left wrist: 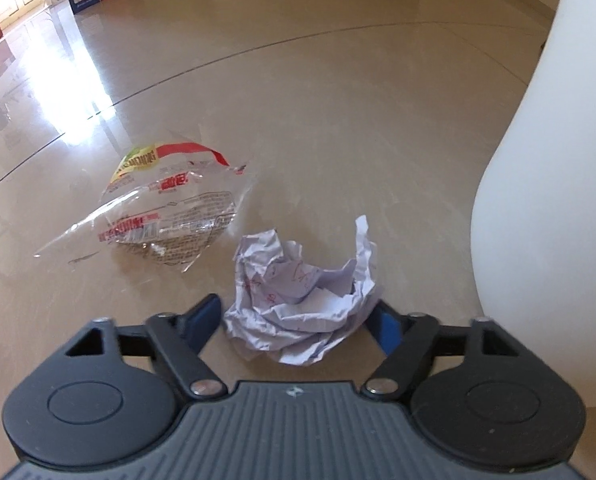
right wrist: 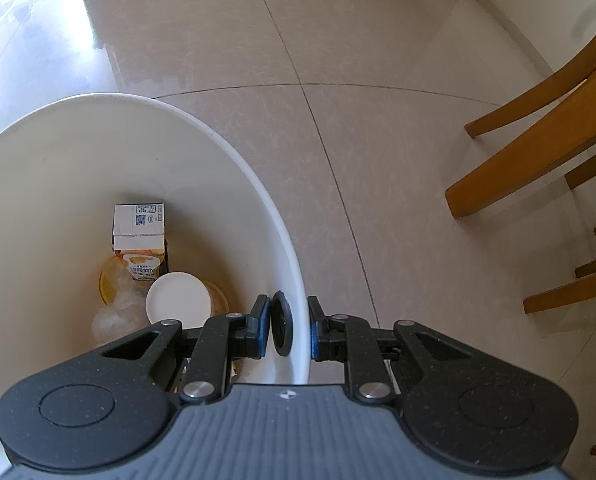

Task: Collect trash
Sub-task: 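Move the left gripper to the crumpled white paper and grasp it, then carry the crumpled paper over the bin and open the left gripper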

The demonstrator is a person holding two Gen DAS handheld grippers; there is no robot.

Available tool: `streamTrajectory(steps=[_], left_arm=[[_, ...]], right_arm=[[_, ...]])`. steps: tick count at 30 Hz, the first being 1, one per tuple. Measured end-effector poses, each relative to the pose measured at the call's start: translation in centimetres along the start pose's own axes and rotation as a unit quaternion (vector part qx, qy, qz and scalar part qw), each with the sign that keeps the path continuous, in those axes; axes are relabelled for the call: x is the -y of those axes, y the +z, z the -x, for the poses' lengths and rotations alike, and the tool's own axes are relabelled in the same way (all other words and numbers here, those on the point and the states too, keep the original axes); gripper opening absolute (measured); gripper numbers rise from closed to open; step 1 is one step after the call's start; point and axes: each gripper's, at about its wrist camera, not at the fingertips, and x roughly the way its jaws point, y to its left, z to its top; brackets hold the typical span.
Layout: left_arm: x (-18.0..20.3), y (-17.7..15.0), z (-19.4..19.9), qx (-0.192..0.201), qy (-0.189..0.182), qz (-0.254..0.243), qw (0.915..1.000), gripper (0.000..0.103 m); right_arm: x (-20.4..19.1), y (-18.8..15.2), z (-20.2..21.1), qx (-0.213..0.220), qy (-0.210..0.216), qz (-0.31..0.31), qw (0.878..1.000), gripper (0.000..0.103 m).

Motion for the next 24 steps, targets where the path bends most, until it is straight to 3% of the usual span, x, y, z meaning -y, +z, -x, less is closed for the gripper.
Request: streamTrajectory(steps=[14, 20, 24], left_arm=[[-0.8, 0.3, 2.3, 0.008, -0.015, 0.002, 0.9998, 0.052], [-1.0, 0.7, 4.6, -0.003, -0.017, -0.001, 0.9998, 0.051], [-1.1, 0.7, 6.3, -0.031, -0.019, -0.022, 0.9991, 0.051]], right_arm=[[0.1, 0.1, 0.0, -0.001, 0.000, -0.002, 1.000, 0.022], [0.0, 0.2, 0.0, -0.002, -0.002, -0.003, 1.000, 0.022], [0.0, 0.1, -0.1, -0.002, -0.003, -0.002, 1.000, 0.022]])
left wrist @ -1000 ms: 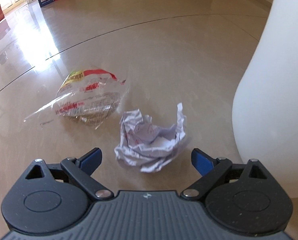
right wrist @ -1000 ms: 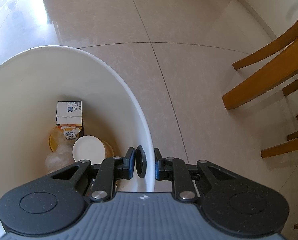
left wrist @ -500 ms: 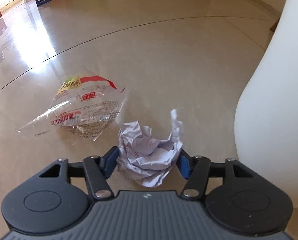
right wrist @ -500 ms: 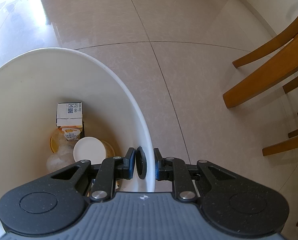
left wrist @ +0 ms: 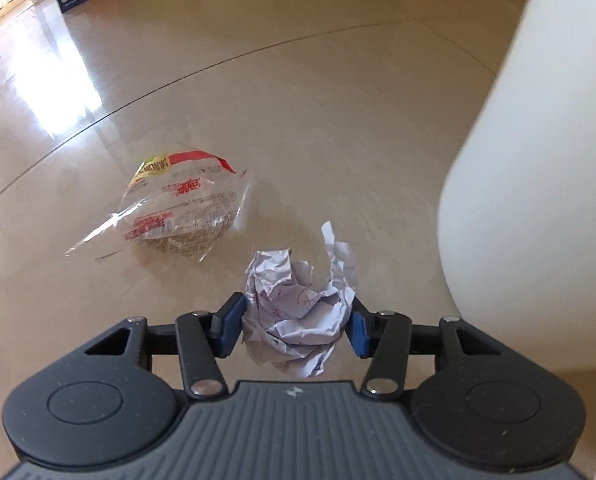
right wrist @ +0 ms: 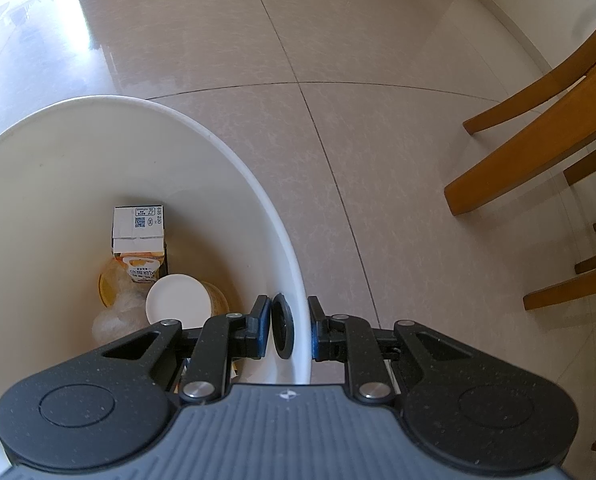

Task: Collect trash
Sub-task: 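Carry the crumpled paper over the bin and open the left gripper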

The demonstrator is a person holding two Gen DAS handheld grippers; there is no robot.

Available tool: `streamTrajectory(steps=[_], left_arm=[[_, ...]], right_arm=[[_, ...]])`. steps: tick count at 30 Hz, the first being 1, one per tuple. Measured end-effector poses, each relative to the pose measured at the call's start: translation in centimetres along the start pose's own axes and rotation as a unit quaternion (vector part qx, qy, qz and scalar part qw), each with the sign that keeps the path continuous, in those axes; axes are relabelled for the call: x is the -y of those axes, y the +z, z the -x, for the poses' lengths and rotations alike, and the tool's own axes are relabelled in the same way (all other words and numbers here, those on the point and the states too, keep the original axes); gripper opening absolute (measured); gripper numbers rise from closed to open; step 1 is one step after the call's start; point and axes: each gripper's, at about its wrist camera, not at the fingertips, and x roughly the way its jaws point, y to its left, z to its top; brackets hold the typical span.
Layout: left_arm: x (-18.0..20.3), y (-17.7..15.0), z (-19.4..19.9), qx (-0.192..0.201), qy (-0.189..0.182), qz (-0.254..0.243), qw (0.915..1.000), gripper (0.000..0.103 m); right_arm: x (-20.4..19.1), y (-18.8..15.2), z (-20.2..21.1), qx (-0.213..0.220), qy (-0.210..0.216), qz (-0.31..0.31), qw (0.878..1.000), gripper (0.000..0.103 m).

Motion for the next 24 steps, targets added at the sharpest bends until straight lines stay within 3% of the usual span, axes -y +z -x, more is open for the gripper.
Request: streamTrajectory(steps=[5, 16, 24], left_arm=[[0.5, 0.8, 4.1, -0.020, -0.018, -0.030, 0.9992, 0.051], [4.1, 3.1, 17.4, -0.015, -0.055, -0.106, 0.9927, 0.052], [7.5, 5.0, 25.8, 0.028, -0.089, -0.167, 0.9815, 0.052]], right_arm=[[-0.1, 0.0, 0.0, -0.001, -0.001, 0.000, 1.000, 0.022], [-0.5, 0.0, -0.2, -0.002, -0.007, 0.005, 1.000, 0.023], [-0.6, -0.2, -0.2, 0.002, -0.009, 0.010, 1.000, 0.023]])
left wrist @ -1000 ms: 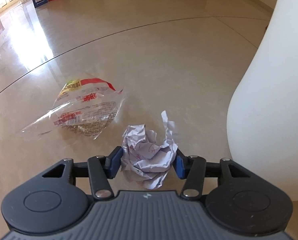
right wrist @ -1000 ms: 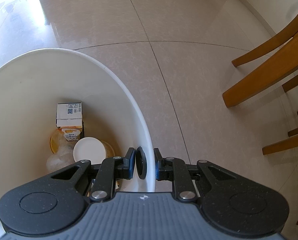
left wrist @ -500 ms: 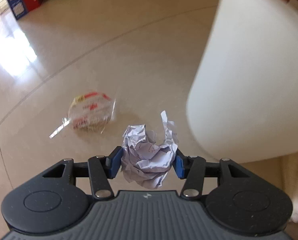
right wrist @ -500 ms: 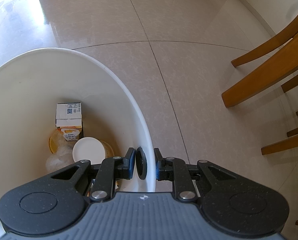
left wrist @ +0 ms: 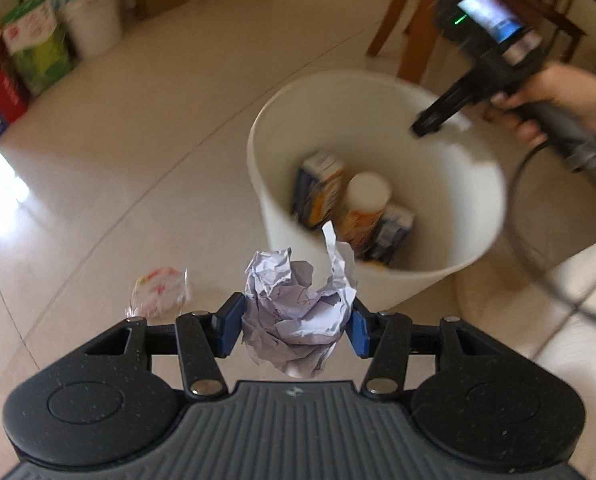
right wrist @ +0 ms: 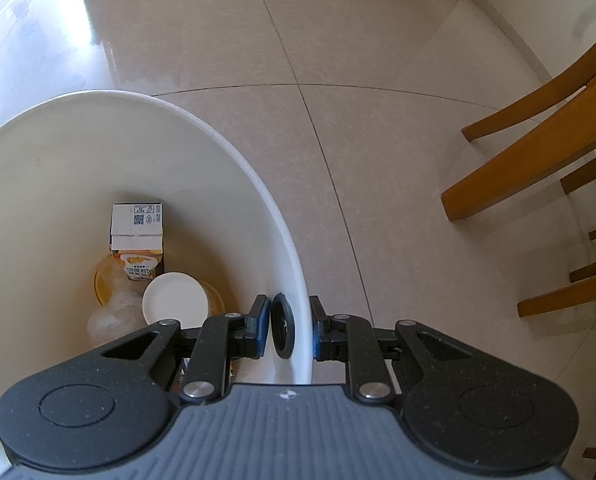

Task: Collect trash
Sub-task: 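Carry the crumpled paper over the bin and open the left gripper, then move the left gripper to the clear snack wrapper and grasp it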

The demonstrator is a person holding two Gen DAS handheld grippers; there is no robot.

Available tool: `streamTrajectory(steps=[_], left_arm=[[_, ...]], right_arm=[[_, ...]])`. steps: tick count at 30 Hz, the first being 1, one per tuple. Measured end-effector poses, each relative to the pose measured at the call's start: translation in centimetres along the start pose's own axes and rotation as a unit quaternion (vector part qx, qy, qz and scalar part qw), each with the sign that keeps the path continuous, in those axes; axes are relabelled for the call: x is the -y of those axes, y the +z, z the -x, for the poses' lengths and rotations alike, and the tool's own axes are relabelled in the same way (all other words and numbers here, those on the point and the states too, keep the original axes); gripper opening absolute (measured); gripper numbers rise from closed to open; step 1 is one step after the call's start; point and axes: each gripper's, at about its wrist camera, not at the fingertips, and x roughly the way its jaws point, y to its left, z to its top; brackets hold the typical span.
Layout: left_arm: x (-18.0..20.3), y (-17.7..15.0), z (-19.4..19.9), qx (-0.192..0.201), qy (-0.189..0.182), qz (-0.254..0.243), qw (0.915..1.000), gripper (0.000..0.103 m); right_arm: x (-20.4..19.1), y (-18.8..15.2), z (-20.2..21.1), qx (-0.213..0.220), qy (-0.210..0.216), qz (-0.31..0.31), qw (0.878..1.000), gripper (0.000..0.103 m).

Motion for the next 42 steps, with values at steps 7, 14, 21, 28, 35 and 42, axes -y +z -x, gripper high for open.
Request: streamTrajectory(steps=[7, 14, 21, 28, 35, 42], left_arm=[[1.6, 4.0, 1.5, 0.058, -0.036, -0.006, 0.9977, 0.057], [1.8, 6.0, -1.0, 0.085, -0.031, 0.008, 0.9959, 0.089], [-3.6, 5.4, -4.2, 0.056, 0.002, 0.098, 0.9936, 0.091], [-13.3, 3.8, -10.5, 0.019, 0.068, 0.269, 0.9606, 0.091], [-19.6, 0.2, -18.5, -0.057, 0.113, 0.392, 0.9110, 0.090], [-21.9, -4.7, -23.4, -0.073, 0.110, 0.522, 0.8426, 0.090]], right_arm=[[0.0, 0.0, 0.0, 0.002, -0.001, 0.002, 1.000, 0.023], [-0.1, -0.1, 0.1, 0.003, 0.000, 0.004, 1.000, 0.023], [0.0, -0.1, 0.0, 0.001, 0.003, 0.009, 1.000, 0.023], [0.0, 0.0, 0.0, -0.001, 0.002, 0.008, 1.000, 0.023], [0.0, 0.0, 0.0, -0.001, 0.003, 0.008, 1.000, 0.023], [0.0, -0.2, 0.0, -0.002, 0.006, 0.002, 1.000, 0.023]])
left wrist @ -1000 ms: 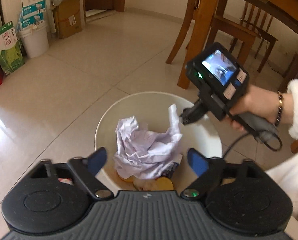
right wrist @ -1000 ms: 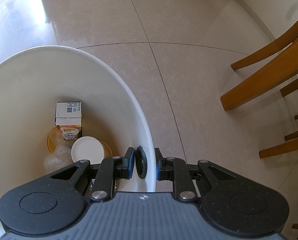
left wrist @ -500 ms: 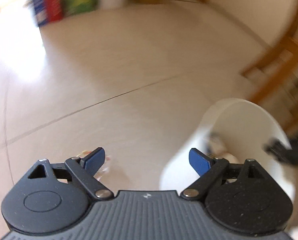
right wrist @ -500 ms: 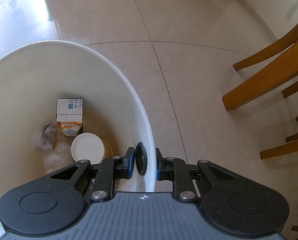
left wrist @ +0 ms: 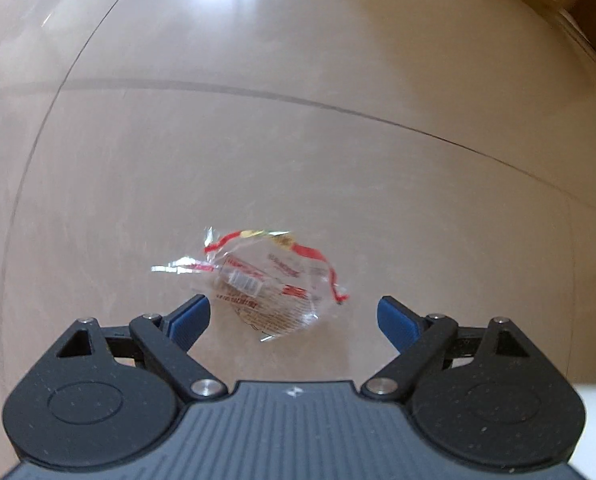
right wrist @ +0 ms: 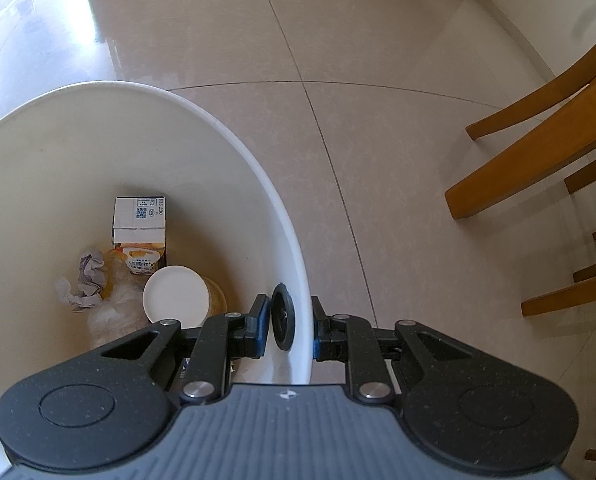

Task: Collect trash
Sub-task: 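Move the left gripper to the clear snack wrapper and grasp it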

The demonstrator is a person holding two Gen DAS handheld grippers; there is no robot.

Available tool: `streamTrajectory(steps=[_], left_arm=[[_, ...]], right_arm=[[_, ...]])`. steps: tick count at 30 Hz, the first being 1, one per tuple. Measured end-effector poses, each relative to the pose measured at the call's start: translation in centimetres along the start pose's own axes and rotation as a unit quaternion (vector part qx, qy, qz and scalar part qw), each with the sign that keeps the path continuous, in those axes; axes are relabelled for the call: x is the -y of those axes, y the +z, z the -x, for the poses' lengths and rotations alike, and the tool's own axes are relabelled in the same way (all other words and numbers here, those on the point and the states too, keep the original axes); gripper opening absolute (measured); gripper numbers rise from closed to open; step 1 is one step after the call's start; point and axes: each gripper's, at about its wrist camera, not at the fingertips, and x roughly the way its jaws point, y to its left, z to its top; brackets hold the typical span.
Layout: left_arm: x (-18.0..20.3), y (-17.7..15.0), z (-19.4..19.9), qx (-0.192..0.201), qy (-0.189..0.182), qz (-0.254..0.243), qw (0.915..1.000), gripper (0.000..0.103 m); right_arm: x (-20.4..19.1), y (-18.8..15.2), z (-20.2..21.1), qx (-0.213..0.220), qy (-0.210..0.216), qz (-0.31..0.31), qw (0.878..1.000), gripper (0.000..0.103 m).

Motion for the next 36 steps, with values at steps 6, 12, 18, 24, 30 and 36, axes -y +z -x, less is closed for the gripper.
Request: streamTrajectory(steps=[6, 12, 18, 24, 30, 36], left_arm=[[-2.8, 0.5, -4.6, -0.002, -0.001, 0.135, 0.9908, 0.090], [-3.9, 1.0, -6.4, 0.014, -0.013, 0.204, 0.9788, 0.090], [-2.5, 1.8, -8.0, 0.021, 0.009, 0.180, 0.9834, 0.092], [-0.6, 1.9, -8.4, 0.037, 0.041, 0.120, 0.9913, 0.083], [-0.4, 1.4, -7.7, 0.045, 0.024, 0.092, 0.9944, 0.060], [-0.1, 1.6, -6.5, 0.035, 0.011, 0.048, 0.9982, 0.033]], right_arm=[[0.1, -0.2, 0.1, 0.000, 0.000, -0.001, 1.000, 0.023], [-0.1, -0.4, 0.0, 0.001, -0.002, 0.000, 1.000, 0.023], [-0.1, -0.4, 0.0, 0.001, -0.001, -0.002, 1.000, 0.023], [0.0, -0.4, 0.1, 0.001, -0.001, -0.003, 1.000, 0.023], [0.0, -0.4, 0.1, 0.000, -0.003, -0.002, 1.000, 0.023], [0.0, -0.4, 0.0, 0.000, -0.005, -0.002, 1.000, 0.023]])
